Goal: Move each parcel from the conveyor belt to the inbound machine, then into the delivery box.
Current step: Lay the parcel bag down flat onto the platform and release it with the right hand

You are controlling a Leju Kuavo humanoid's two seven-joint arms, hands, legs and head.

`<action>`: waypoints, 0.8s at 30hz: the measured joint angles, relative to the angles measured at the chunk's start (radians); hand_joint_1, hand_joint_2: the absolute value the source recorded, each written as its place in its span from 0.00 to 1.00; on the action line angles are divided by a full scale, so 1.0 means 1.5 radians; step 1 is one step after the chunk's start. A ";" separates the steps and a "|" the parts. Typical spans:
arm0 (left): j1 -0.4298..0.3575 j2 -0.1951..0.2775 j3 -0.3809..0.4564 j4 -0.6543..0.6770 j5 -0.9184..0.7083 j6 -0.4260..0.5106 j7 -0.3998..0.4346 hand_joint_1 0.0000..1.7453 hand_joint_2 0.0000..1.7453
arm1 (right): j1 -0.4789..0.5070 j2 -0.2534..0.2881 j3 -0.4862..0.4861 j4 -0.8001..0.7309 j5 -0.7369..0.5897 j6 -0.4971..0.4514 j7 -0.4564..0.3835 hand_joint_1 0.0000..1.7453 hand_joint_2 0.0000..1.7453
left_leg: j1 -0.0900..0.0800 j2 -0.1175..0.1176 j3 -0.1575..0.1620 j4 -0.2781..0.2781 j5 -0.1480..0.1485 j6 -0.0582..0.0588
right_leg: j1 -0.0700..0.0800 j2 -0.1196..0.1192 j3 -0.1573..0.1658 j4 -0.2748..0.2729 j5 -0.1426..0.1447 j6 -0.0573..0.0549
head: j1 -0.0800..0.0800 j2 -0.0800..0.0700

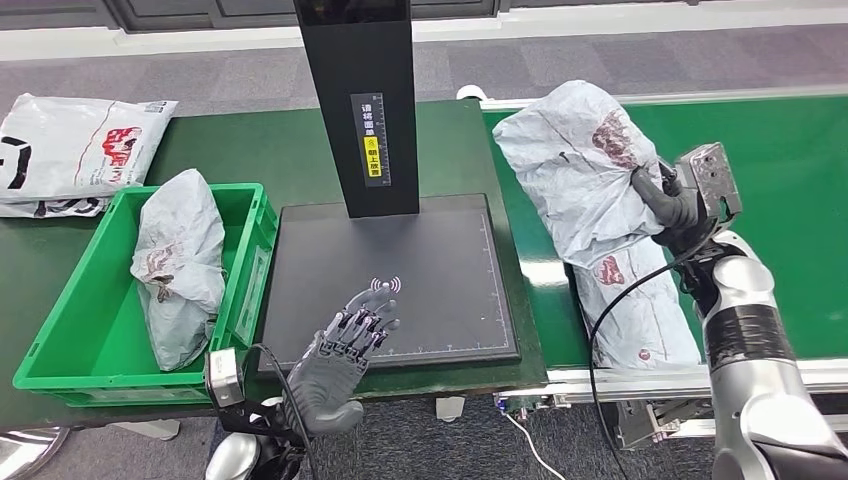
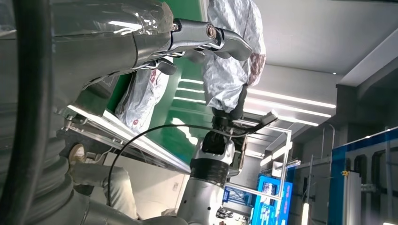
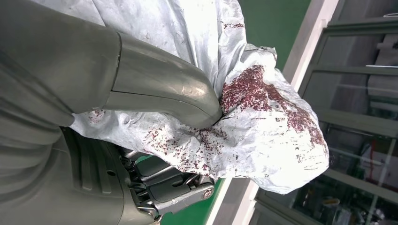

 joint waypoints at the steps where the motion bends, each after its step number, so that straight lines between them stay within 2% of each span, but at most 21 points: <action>1: 0.000 0.000 0.000 0.000 -0.002 -0.002 0.000 0.00 1.00 | -0.005 0.005 0.002 0.003 0.004 0.000 0.001 1.00 1.00 | 0.000 0.000 0.000 0.000 0.000 0.000 | 0.000 0.000 0.000 0.000 0.000 0.000 | 0.000 0.000; 7: -0.010 -0.003 0.000 0.004 -0.007 -0.012 0.000 0.00 1.00 | -0.041 0.067 0.037 0.044 0.028 0.000 0.028 1.00 1.00 | 0.001 0.000 0.001 0.000 0.001 -0.001 | 0.001 0.000 0.000 0.000 0.000 0.000 | 0.000 0.000; 11: -0.026 -0.007 0.000 0.014 -0.007 -0.018 0.005 0.00 1.00 | -0.048 0.134 0.089 0.091 0.051 -0.001 0.056 1.00 1.00 | 0.002 0.001 0.001 0.000 0.001 -0.002 | 0.002 0.001 0.000 0.001 0.000 -0.001 | 0.000 0.000; 16: -0.041 -0.010 0.000 0.035 -0.007 -0.017 0.006 0.00 1.00 | -0.045 0.207 0.153 0.146 0.040 0.007 0.059 1.00 1.00 | 0.002 0.000 0.001 0.000 0.002 -0.003 | 0.002 0.000 -0.001 0.001 0.000 -0.002 | 0.000 0.000; 24: -0.060 -0.010 -0.006 0.059 -0.002 -0.017 0.002 0.00 1.00 | -0.036 0.253 0.215 0.179 0.005 0.004 0.069 1.00 1.00 | 0.002 0.001 0.000 0.000 0.001 -0.003 | 0.002 0.001 -0.001 0.000 -0.001 -0.002 | 0.000 0.000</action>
